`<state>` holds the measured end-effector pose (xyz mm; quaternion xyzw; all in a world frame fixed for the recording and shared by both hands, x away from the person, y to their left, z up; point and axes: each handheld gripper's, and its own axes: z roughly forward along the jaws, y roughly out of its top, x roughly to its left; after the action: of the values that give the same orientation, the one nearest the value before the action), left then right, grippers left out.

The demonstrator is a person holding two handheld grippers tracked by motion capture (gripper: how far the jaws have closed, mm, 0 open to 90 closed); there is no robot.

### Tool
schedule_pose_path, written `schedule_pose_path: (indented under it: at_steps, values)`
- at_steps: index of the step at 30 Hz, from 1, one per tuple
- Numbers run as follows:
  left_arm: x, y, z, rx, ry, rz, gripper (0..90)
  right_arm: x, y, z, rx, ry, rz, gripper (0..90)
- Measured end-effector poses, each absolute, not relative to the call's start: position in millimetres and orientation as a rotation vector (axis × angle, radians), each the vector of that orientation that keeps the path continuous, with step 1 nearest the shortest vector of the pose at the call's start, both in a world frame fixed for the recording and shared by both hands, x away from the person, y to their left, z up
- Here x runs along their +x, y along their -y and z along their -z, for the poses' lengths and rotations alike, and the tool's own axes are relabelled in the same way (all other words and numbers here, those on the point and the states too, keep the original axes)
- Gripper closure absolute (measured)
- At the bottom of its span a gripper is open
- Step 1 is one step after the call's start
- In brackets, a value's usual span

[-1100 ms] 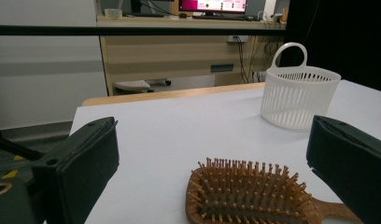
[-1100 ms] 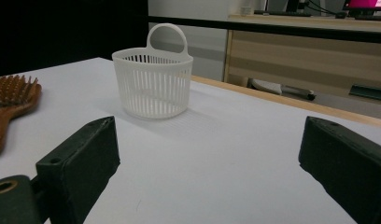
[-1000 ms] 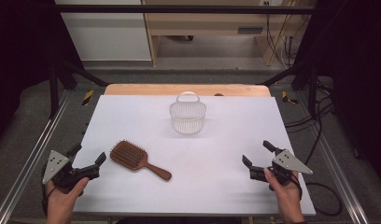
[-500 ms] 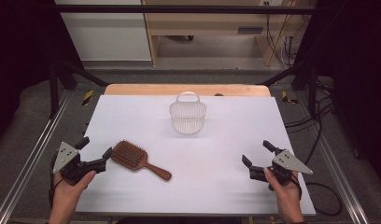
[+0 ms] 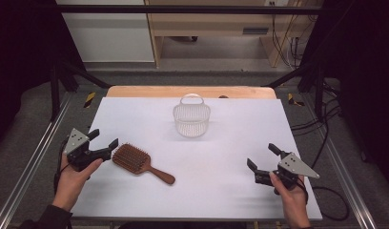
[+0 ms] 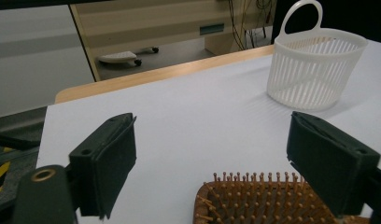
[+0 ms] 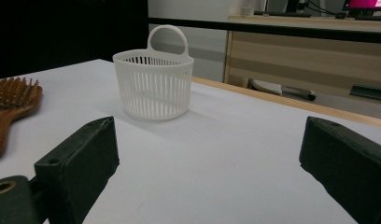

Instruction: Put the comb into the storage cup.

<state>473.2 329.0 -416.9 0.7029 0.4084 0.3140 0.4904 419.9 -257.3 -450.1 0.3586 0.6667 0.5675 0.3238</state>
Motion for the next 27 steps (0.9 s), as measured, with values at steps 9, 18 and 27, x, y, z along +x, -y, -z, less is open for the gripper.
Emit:
schedule_pose_path:
  at_steps: [9,18,27]
  values:
    - [488.6,-326.8,420.6,1.770,-1.028,-0.747,44.4,420.4,256.9,450.9,0.947,-1.754,-1.483,4.9]
    - [496.9,-329.3,426.6,1.805,-1.075,-0.697,69.8,420.3,256.4,450.9,0.946,-1.759,-1.483,4.9]
    - [506.3,-332.0,433.6,1.867,-1.099,-0.659,89.6,420.3,255.3,450.7,0.942,-1.765,-1.484,4.9]
